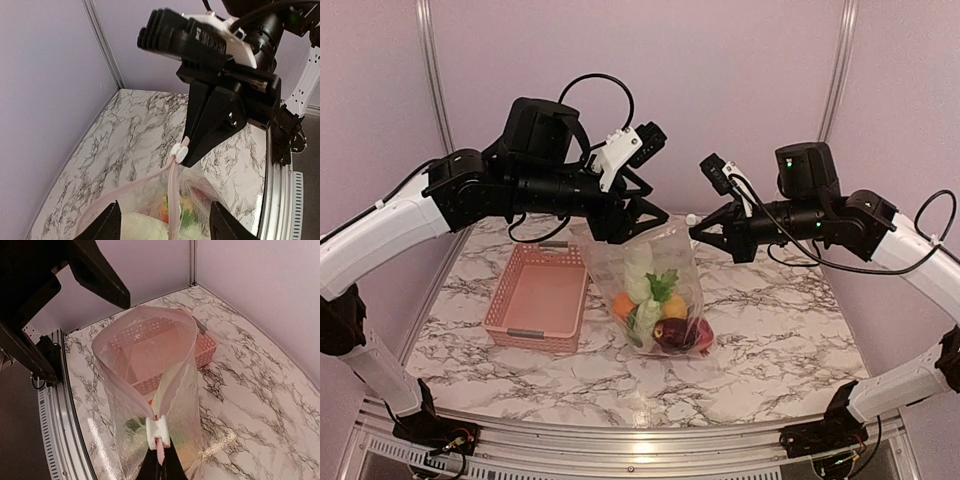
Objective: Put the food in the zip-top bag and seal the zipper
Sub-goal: Pass from the left arm to the right, then hold the zipper from the zipper food storage bag, then zip the zipper of the food storage bag.
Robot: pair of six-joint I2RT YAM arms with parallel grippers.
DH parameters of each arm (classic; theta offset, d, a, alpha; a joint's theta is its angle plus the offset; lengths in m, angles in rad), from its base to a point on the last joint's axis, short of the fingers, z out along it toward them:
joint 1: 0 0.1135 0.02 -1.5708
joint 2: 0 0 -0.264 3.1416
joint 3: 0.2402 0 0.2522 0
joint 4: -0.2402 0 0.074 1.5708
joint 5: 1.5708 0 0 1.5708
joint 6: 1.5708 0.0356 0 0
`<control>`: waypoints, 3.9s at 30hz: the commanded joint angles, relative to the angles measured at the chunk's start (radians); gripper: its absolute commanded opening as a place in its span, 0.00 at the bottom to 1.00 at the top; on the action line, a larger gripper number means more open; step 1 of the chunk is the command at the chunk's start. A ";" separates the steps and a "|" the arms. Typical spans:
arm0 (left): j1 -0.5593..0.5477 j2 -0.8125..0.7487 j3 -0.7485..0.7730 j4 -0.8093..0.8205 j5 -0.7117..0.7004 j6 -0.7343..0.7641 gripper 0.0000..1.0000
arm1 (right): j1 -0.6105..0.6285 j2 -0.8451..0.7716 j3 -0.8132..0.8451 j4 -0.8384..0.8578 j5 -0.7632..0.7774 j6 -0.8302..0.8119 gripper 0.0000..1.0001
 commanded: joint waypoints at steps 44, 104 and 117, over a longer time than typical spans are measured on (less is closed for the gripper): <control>-0.002 0.104 0.025 0.058 0.295 -0.041 0.40 | 0.089 0.037 0.201 -0.226 -0.109 -0.058 0.00; 0.127 -0.083 -0.212 -0.068 0.204 0.018 0.03 | -0.236 -0.020 -0.005 0.007 -0.057 -0.029 0.00; 0.173 -0.168 -0.341 -0.081 0.184 0.016 0.02 | -0.247 0.034 0.007 0.009 0.012 -0.019 0.00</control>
